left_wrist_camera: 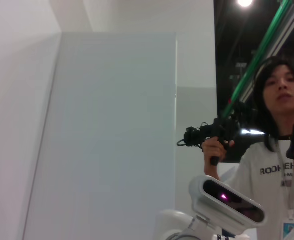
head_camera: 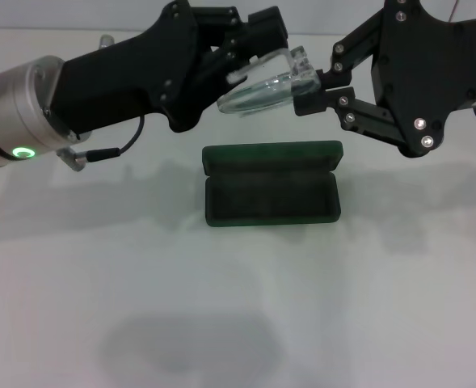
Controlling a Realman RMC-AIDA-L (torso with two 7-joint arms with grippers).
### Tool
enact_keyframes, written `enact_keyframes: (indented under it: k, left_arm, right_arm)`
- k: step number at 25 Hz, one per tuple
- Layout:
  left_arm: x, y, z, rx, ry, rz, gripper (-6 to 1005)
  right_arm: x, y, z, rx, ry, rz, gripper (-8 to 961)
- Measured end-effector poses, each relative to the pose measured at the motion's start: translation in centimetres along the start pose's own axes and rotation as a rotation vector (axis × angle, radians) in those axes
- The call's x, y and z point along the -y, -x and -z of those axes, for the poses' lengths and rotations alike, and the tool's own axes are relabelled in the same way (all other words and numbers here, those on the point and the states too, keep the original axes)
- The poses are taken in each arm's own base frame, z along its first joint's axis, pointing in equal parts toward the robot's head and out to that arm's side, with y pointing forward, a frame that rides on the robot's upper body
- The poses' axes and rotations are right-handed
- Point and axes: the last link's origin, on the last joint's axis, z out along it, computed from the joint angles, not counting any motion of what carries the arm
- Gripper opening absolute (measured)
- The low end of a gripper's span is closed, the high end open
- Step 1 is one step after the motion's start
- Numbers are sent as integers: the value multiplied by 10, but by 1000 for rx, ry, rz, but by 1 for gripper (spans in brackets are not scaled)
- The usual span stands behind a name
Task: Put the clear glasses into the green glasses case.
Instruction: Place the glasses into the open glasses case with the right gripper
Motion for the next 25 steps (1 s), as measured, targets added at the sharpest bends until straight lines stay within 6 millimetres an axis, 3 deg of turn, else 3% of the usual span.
enact_keyframes:
  k: [17,22,25]
  left_arm:
    - [4,-6,8,-16,-45,-38,53]
    - [10,-12,28,22,-128,-85,53]
    - [13,-19,51,59,-214,-123,53]
  right_arm:
    - [-4,-1,0,6,0,-9,61]
    - [-2,-1,1,-2,-15,-51,62]
    - [4,2,2,-25,-25,-105,62]
